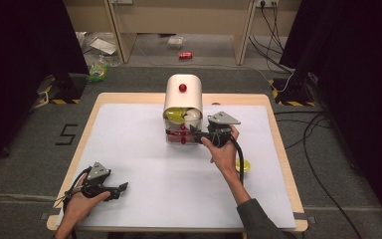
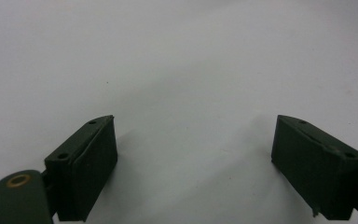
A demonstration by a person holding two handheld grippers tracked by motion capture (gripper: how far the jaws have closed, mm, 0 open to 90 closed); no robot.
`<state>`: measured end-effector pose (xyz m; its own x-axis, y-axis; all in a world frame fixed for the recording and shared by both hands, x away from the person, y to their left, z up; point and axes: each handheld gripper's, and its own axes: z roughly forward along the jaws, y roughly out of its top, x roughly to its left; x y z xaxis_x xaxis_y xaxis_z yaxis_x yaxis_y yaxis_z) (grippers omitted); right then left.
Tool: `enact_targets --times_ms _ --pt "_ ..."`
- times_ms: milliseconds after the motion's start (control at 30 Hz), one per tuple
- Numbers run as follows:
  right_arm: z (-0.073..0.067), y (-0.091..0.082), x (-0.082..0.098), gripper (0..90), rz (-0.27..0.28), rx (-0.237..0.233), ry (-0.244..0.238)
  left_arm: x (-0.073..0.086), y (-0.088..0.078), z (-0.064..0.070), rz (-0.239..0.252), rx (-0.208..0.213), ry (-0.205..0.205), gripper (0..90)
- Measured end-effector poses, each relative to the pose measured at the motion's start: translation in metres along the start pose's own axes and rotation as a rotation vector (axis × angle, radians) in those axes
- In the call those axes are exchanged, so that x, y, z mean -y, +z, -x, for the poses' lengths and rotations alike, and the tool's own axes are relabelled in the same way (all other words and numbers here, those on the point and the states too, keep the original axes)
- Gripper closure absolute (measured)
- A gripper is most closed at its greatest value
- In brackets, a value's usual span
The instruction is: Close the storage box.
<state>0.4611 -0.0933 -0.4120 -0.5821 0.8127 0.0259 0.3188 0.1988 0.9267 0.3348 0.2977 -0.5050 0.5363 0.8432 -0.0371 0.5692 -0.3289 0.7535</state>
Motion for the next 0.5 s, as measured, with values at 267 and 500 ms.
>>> enact_targets --times_ms 267,500 --pt "0.004 -0.003 0.000 23.8 -0.007 -0.004 0.011 0.000 0.000 0.000 0.001 0.000 -0.001 13.7" --pt "0.005 -0.010 -0.001 21.8 -0.001 -0.027 0.025 0.000 0.000 0.000 0.000 0.007 -0.005 13.7"
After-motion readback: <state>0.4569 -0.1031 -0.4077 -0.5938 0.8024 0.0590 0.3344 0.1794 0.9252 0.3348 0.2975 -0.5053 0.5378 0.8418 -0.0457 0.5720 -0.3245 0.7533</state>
